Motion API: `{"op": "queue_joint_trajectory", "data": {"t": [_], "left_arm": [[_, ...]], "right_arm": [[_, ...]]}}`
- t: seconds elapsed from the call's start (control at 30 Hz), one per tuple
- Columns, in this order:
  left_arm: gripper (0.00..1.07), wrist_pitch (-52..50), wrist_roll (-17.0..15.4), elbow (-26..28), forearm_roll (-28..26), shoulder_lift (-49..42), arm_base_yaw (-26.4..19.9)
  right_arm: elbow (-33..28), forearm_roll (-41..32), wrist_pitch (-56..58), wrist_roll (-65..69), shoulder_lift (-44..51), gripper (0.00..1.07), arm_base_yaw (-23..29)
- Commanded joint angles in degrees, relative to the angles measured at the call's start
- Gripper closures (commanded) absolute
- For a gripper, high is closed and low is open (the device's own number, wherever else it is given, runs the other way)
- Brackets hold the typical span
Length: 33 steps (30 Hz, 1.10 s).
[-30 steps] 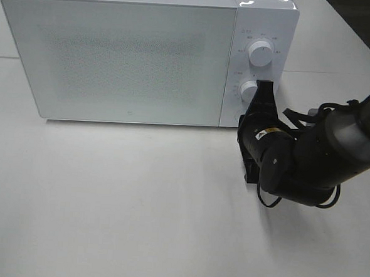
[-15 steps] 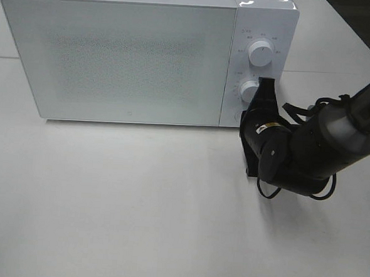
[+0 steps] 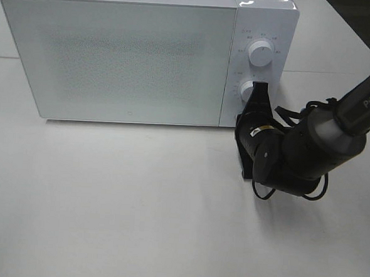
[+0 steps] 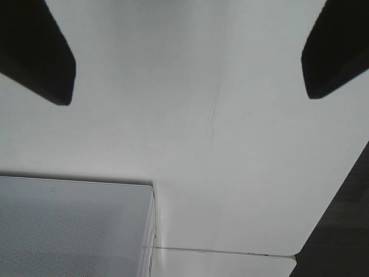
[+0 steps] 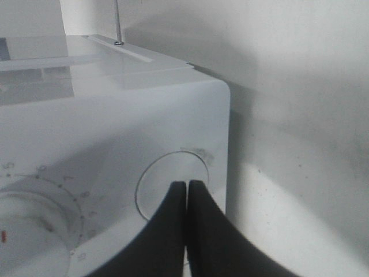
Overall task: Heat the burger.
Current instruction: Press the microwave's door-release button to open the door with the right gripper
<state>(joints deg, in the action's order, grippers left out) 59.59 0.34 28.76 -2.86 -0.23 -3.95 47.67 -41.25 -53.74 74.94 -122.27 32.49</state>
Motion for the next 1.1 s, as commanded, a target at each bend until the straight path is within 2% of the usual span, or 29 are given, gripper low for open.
{"op": "queue_joint_trajectory", "data": {"t": [0.03,0.3,0.87,1.1], "left_arm": [[0.07,-0.3,0.0,-0.2,0.2,-1.4,-0.2],[0.07,-0.3,0.0,-0.2,0.2,-1.4,-0.2],[0.07,-0.3,0.0,-0.2,0.2,-1.4,-0.2],[0.07,-0.3,0.0,-0.2,0.2,-1.4,-0.2]], "right_arm": [[0.5,0.2,-1.1,0.1,-0.1,1.07,-0.6],[2.9,0.5,-1.1,-0.3,-1.2,1.07,-0.9],[3.2,-1.3,-6.0,-0.9,-1.2,1.07,-0.9],[6.6,-2.2,-6.1,-3.6,-1.3,1.07,-1.9]]}}
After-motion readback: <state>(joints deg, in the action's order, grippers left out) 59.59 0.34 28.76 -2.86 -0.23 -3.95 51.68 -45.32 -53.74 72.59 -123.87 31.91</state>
